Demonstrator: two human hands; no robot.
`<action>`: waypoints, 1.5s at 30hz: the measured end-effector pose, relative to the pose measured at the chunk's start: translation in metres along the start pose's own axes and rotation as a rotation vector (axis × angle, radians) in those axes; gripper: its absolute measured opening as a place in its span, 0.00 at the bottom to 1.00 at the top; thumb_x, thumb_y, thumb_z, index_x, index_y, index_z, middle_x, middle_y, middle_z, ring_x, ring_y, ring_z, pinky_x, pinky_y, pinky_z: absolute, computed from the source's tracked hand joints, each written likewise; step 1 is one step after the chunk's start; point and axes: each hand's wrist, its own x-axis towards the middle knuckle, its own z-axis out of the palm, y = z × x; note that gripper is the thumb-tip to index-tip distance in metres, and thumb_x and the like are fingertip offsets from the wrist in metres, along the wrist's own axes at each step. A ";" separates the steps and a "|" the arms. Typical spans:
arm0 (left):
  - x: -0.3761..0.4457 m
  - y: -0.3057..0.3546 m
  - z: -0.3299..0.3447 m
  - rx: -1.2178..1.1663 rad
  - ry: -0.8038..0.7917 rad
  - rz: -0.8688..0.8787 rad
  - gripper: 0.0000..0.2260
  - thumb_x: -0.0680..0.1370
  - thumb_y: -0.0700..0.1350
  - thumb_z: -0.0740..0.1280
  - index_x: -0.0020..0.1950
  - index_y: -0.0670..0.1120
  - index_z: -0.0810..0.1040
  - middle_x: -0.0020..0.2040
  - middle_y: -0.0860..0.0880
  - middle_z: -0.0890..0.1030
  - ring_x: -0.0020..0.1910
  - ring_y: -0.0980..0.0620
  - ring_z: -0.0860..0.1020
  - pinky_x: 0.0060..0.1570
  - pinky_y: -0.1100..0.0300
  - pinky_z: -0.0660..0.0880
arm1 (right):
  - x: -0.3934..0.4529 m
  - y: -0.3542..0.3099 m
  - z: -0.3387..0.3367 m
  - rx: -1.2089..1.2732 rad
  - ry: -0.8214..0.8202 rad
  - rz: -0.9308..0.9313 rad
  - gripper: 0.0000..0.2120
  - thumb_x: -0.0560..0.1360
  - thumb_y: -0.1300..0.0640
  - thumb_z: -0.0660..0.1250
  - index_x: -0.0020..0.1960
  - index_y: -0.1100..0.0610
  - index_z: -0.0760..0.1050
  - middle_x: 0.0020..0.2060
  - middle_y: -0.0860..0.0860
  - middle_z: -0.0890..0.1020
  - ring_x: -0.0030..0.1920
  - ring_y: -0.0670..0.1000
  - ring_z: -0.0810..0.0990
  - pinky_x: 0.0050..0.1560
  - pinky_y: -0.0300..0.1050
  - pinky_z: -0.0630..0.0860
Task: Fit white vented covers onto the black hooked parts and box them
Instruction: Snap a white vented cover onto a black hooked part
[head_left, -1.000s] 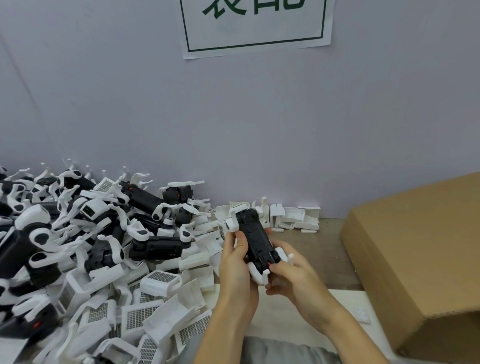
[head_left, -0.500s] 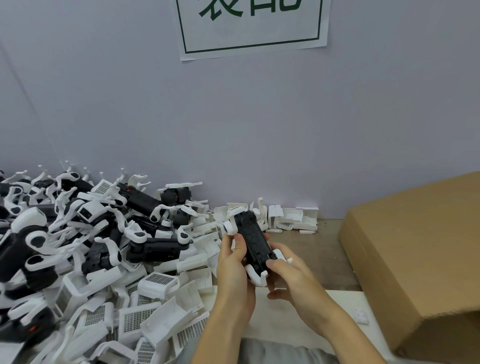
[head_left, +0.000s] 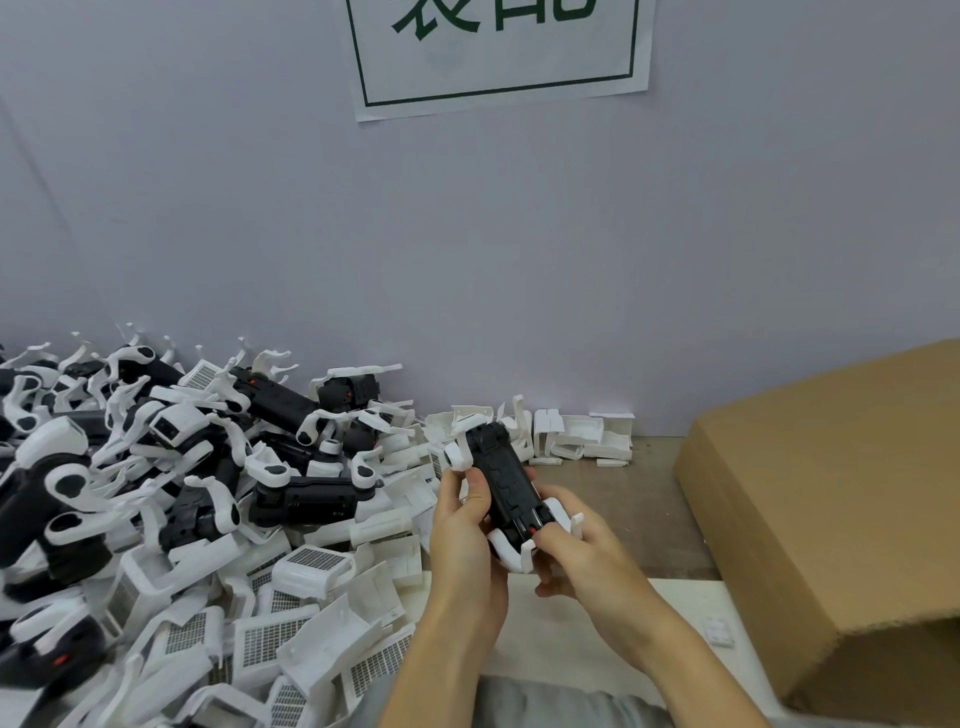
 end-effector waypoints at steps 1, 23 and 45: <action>0.000 0.000 0.000 0.011 0.003 0.004 0.12 0.84 0.48 0.60 0.63 0.43 0.75 0.50 0.40 0.83 0.44 0.42 0.81 0.49 0.41 0.75 | 0.000 0.000 0.000 -0.023 0.012 0.004 0.15 0.79 0.59 0.60 0.56 0.40 0.77 0.36 0.41 0.81 0.34 0.40 0.77 0.41 0.44 0.74; 0.001 -0.001 -0.001 -0.013 -0.003 0.003 0.12 0.84 0.47 0.59 0.62 0.42 0.75 0.48 0.40 0.83 0.40 0.45 0.82 0.44 0.46 0.77 | -0.001 -0.001 0.000 0.011 -0.017 0.019 0.13 0.74 0.54 0.62 0.52 0.38 0.78 0.35 0.42 0.81 0.34 0.41 0.76 0.42 0.44 0.74; 0.000 0.000 0.000 0.003 0.002 -0.013 0.12 0.84 0.48 0.60 0.62 0.41 0.71 0.46 0.40 0.81 0.40 0.43 0.80 0.43 0.47 0.74 | 0.001 0.000 0.001 0.039 -0.016 0.037 0.14 0.77 0.57 0.62 0.49 0.37 0.79 0.36 0.45 0.80 0.34 0.45 0.73 0.39 0.41 0.72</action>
